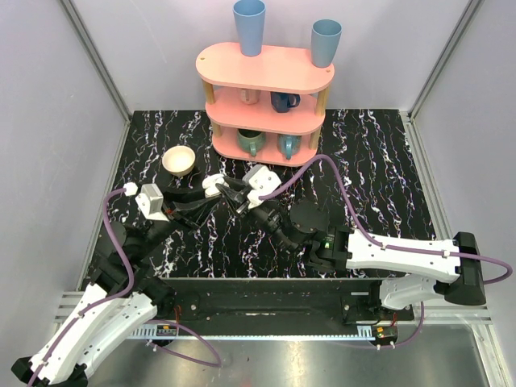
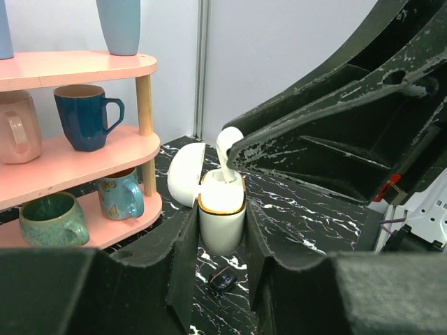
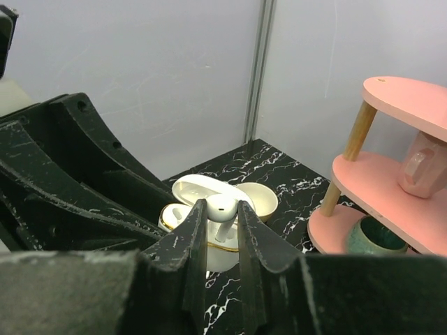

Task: Insert the wireless bluetooth earbuds into the charging case
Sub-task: Insert the right earbud into the right side groove of the charging case.

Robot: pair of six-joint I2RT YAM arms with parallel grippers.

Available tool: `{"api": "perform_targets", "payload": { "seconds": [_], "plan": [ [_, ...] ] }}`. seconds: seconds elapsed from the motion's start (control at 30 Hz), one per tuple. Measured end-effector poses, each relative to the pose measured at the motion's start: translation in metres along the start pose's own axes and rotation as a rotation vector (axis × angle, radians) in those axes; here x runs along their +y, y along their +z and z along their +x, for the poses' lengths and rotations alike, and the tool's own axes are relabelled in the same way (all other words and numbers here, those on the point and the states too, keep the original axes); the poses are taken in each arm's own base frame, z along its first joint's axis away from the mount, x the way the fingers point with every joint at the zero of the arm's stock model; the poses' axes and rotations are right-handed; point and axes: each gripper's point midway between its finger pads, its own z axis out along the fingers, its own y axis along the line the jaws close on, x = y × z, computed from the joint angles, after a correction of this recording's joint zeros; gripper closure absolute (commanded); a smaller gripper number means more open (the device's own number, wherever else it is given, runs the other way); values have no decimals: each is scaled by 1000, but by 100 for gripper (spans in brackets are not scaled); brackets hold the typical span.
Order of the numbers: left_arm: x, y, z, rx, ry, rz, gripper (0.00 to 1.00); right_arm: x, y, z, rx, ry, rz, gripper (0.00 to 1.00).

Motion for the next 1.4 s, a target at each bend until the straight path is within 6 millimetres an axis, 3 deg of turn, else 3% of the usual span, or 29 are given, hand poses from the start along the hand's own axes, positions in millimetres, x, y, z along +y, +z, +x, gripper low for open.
{"api": "perform_targets", "payload": {
  "seconds": [0.5, 1.4],
  "plan": [
    [-1, -2, 2, 8, -10, -1, 100, 8, -2, 7, 25, -15, -46, 84],
    [-1, -3, 4, 2, -7, 4, 100, 1, -1, 5, 26, -70, -21, 86]
  ]
}}
